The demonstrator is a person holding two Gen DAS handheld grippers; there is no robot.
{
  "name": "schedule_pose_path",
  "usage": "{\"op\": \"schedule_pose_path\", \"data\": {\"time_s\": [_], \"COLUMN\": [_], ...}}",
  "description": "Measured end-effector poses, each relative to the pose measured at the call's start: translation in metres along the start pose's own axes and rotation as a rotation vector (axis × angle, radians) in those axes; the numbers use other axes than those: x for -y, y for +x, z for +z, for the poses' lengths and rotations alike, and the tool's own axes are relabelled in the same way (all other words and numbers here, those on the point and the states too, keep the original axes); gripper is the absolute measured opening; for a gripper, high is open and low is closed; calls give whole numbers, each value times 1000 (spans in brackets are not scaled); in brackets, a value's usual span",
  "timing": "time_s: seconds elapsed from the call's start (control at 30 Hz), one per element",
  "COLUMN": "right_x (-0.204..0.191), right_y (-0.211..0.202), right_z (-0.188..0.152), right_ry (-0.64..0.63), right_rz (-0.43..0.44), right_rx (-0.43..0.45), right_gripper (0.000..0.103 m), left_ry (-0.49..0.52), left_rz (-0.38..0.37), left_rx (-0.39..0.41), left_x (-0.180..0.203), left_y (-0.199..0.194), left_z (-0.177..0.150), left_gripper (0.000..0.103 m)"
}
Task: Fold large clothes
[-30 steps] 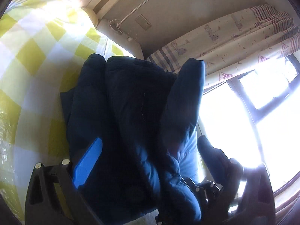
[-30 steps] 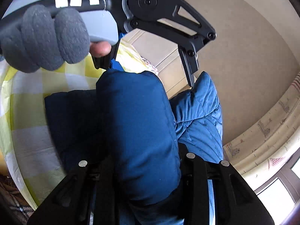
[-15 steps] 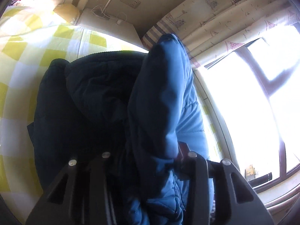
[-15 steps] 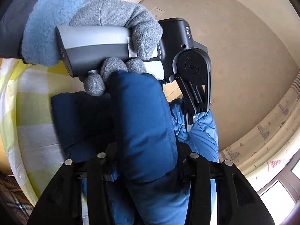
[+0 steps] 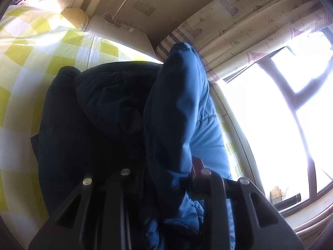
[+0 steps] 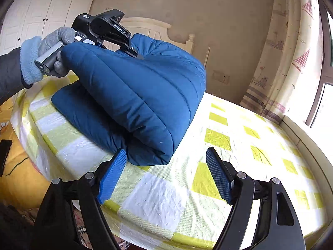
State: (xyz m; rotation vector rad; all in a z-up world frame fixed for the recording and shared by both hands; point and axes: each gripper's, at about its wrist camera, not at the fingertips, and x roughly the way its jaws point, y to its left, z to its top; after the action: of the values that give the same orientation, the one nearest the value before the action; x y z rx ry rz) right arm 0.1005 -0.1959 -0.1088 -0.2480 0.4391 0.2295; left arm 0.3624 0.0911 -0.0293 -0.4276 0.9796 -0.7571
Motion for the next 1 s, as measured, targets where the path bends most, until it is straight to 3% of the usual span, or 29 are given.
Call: {"op": "schedule_pose_path", "data": {"time_s": [0.07, 0.17, 0.27, 0.47, 0.57, 0.63, 0.67, 0.73, 0.8, 0.87, 1.0], "right_x": [4, -6, -17, -18, -18, -21, -21, -19, -16, -12, 6], "right_y": [10, 22, 44, 55, 58, 59, 59, 60, 61, 63, 62], "right_z": [6, 14, 16, 12, 9, 9, 9, 9, 9, 10, 12], "right_ry": [75, 54, 10, -16, -10, -25, -28, -22, -18, 0, 93], "right_rz": [27, 32, -66, -77, -70, -84, -84, -72, -65, -46, 63], "right_rx": [-5, -14, -117, -183, -177, -172, -173, -177, -180, -189, -235], "right_gripper": [74, 74, 74, 73, 73, 73, 73, 73, 73, 73, 73], "left_ry": [7, 15, 24, 172, 113, 27, 3, -40, -56, -16, 49], "left_rz": [15, 32, 38, 58, 80, 108, 89, -15, -19, 32, 97], "left_rx": [6, 9, 25, 164, 160, 113, 108, 179, 204, 214, 232], "left_x": [4, 10, 18, 58, 15, -32, -49, -72, -74, -65, -56], "left_y": [-2, -3, -9, -71, -83, -65, -56, -59, -59, -59, -57], "left_z": [-1, -1, -1, 4, 6, -6, -16, -30, -34, -36, -49], "left_gripper": [28, 27, 23, 14, 14, 14, 14, 14, 15, 15, 18]}}
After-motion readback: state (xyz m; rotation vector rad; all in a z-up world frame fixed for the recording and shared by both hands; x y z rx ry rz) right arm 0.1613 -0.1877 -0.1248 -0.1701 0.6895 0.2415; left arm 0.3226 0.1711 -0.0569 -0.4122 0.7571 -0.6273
